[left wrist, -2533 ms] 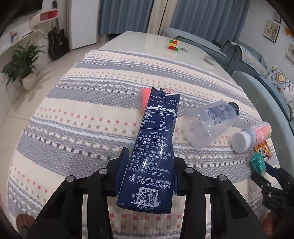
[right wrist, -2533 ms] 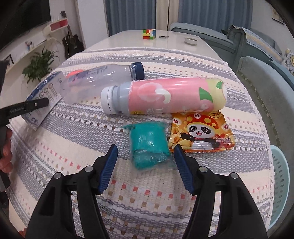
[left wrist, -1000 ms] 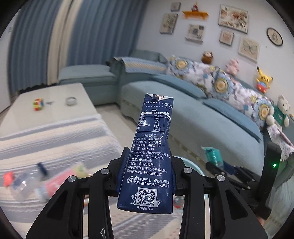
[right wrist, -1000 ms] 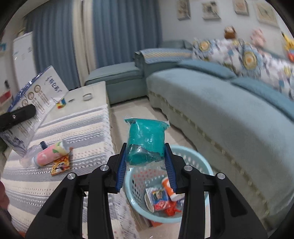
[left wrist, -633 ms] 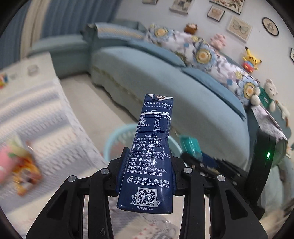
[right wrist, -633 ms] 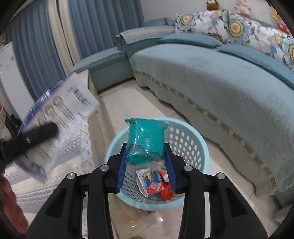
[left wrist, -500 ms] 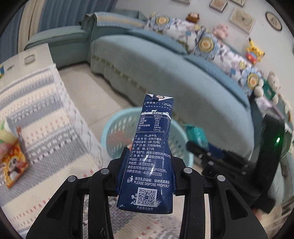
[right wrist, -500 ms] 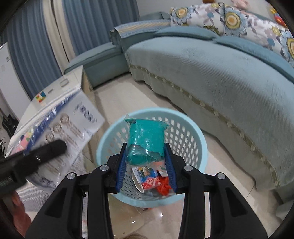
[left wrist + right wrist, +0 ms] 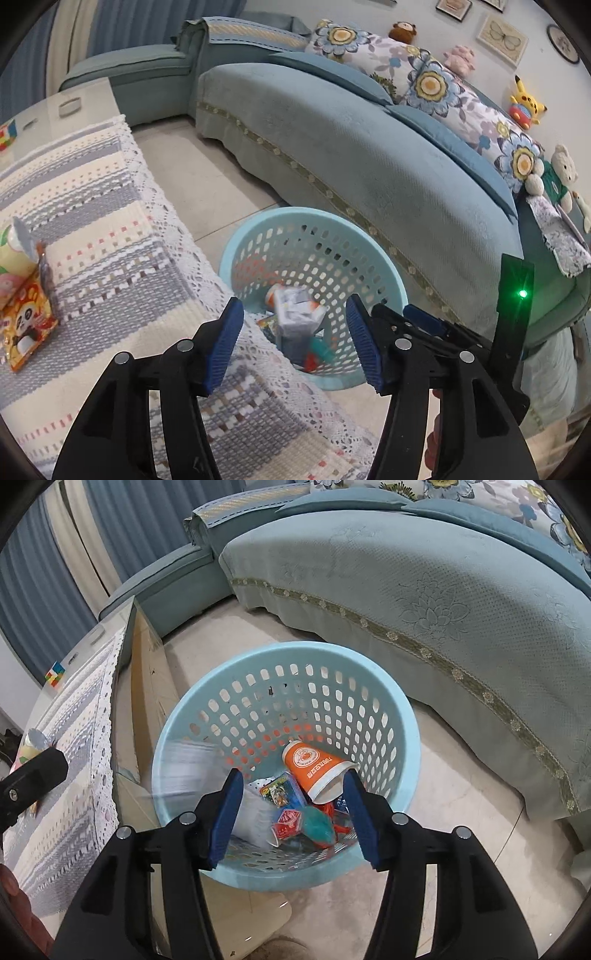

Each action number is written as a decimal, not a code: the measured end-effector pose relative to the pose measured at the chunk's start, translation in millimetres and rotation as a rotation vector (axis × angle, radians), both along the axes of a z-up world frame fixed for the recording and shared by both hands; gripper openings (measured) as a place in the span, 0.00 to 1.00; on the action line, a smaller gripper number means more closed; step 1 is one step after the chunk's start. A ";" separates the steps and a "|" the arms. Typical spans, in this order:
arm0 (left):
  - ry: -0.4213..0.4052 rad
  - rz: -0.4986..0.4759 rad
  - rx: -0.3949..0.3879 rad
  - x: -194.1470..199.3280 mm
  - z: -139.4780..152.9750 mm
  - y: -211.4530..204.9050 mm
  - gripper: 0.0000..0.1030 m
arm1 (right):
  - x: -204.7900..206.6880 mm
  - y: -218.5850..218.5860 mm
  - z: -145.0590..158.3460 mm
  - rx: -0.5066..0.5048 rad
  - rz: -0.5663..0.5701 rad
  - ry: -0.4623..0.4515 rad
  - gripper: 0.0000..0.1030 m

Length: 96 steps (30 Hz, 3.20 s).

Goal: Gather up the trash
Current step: 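Carry the teal cup and milk carton over the basket and open both tools, then move both tools back over the table toward the bottles, then grasp the pink drink bottle with the right tool while the left tool grasps the water bottle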

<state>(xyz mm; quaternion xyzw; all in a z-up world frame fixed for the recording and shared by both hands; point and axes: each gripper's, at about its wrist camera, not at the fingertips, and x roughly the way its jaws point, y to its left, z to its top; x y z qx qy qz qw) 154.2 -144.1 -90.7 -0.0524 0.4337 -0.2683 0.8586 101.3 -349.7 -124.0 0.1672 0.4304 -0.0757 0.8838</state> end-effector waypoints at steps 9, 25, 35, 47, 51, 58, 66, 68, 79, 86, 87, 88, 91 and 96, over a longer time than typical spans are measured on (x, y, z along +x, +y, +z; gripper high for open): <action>-0.022 0.011 -0.027 -5.6 13.7 8.5 0.53 | -8.8 7.6 13.6 -0.021 0.016 -0.017 0.51; -0.217 0.149 -0.084 -43.7 103.1 123.3 0.53 | -12.8 114.7 94.2 -0.074 0.221 -0.211 0.51; -0.255 0.326 0.015 -50.2 102.6 251.5 0.50 | 3.9 227.1 93.6 -0.101 0.416 -0.237 0.56; -0.145 0.462 0.139 -11.6 46.3 356.6 0.60 | 29.1 293.7 52.4 -0.137 0.496 -0.223 0.58; -0.112 0.454 0.159 5.3 29.9 367.7 0.65 | 30.1 295.5 51.8 -0.126 0.511 -0.228 0.58; -0.042 0.343 0.150 20.9 7.1 359.5 0.66 | 39.7 302.4 55.8 -0.072 0.556 -0.204 0.58; 0.012 0.359 0.117 13.0 -11.5 350.4 0.53 | 74.7 343.8 63.0 0.055 0.609 -0.075 0.60; 0.009 0.400 0.081 6.8 -13.5 353.7 0.53 | 87.2 351.9 58.8 0.111 0.596 -0.023 0.63; -0.015 0.477 0.032 -42.0 -15.8 359.7 0.53 | 141.0 375.4 38.1 0.286 0.451 0.127 0.67; -0.009 0.523 0.005 -58.9 -14.6 370.8 0.53 | 151.2 408.0 37.3 0.231 0.467 0.140 0.58; -0.007 0.530 0.005 -61.1 -14.5 372.7 0.53 | 149.2 410.3 37.8 0.226 0.484 0.140 0.55; -0.003 0.538 0.006 -63.8 -14.1 374.0 0.53 | 145.8 412.5 38.9 0.217 0.502 0.138 0.50; 0.005 0.549 0.008 -75.1 -13.1 376.4 0.53 | 130.1 420.5 43.4 0.137 0.568 0.127 0.45; 0.030 0.542 0.029 -90.9 -9.6 372.8 0.53 | 100.2 416.0 44.4 0.106 0.652 0.141 0.45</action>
